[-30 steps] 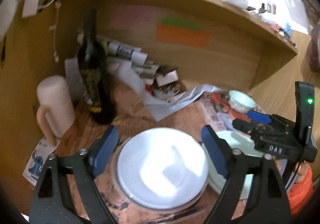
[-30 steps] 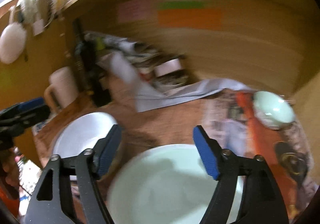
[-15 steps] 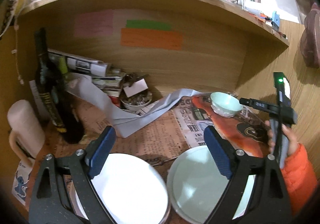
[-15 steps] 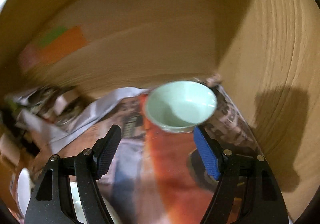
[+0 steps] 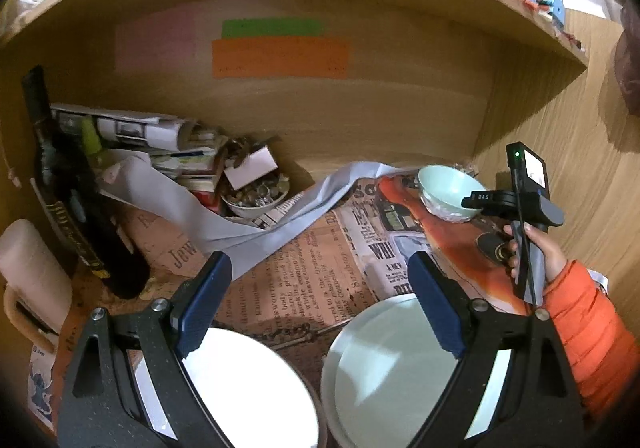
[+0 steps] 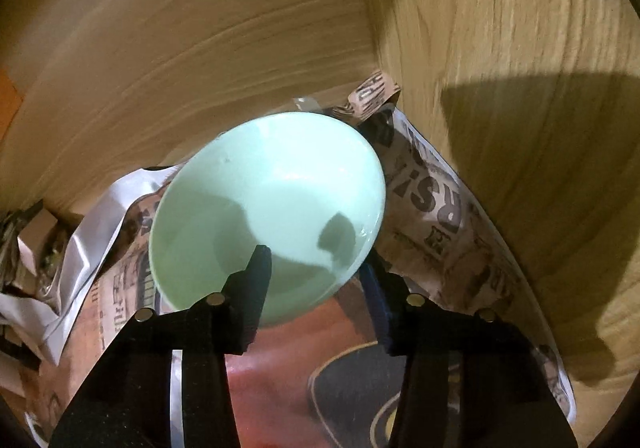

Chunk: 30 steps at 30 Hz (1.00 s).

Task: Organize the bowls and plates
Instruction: 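Move both grippers to the mint green bowl rim and close them, then lift the mint green bowl with both grippers and carry it over the stack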

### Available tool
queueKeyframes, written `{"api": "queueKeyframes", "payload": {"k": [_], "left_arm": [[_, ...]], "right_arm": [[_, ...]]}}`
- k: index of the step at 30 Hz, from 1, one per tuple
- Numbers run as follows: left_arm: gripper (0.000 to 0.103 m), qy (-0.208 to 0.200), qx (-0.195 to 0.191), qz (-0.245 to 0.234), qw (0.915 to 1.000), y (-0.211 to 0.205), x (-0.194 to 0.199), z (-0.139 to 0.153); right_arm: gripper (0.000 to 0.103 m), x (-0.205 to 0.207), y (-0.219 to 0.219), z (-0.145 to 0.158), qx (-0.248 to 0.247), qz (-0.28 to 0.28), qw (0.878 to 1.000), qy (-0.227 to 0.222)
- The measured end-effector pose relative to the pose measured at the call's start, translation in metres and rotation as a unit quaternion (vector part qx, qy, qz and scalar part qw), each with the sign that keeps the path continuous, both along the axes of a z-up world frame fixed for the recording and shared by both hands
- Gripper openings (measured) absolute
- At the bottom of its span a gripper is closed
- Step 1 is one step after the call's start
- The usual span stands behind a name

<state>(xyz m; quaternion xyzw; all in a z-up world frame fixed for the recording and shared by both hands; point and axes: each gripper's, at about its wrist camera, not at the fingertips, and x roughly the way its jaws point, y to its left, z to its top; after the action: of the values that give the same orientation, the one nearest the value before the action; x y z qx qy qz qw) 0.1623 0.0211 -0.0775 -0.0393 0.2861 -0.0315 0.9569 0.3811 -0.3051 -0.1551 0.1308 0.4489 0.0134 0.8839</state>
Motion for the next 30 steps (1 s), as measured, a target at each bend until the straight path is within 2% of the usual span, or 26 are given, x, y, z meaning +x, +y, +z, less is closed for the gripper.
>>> {"api": "queueKeyframes", "payload": {"k": [2,5,11,18,22,26,30], "left_arm": [[0.091,0.009,-0.003,-0.004,0.9999,-0.004,0.009,-0.001],[0.091,0.029,-0.013,-0.010,0.9994,-0.012,0.027,-0.002],[0.091,0.074,-0.042,-0.009,0.9963,-0.026,0.067,-0.010],[0.090,0.118,-0.042,-0.003,0.9922,-0.042,0.106,-0.025],[0.081,0.134,-0.018,0.008,0.9908,-0.051,0.124,-0.036],[0.070,0.164,-0.012,0.015,0.9863,-0.054,0.143,-0.049],[0.065,0.181,0.004,0.023,0.9832,-0.057,0.159,-0.060]], "right_arm": [[0.032,0.001,0.000,-0.001,-0.007,0.004,1.000,0.000],[0.027,-0.003,0.001,-0.002,0.004,0.023,1.000,0.002],[0.026,-0.024,0.024,0.000,-0.002,0.093,0.996,0.002],[0.026,-0.058,0.061,0.001,0.008,0.186,0.982,0.002],[0.026,-0.074,0.079,0.002,0.017,0.230,0.973,-0.003],[0.026,-0.081,0.091,0.005,0.006,0.256,0.967,-0.016],[0.026,-0.065,0.085,0.005,0.005,0.259,0.966,-0.022]]}}
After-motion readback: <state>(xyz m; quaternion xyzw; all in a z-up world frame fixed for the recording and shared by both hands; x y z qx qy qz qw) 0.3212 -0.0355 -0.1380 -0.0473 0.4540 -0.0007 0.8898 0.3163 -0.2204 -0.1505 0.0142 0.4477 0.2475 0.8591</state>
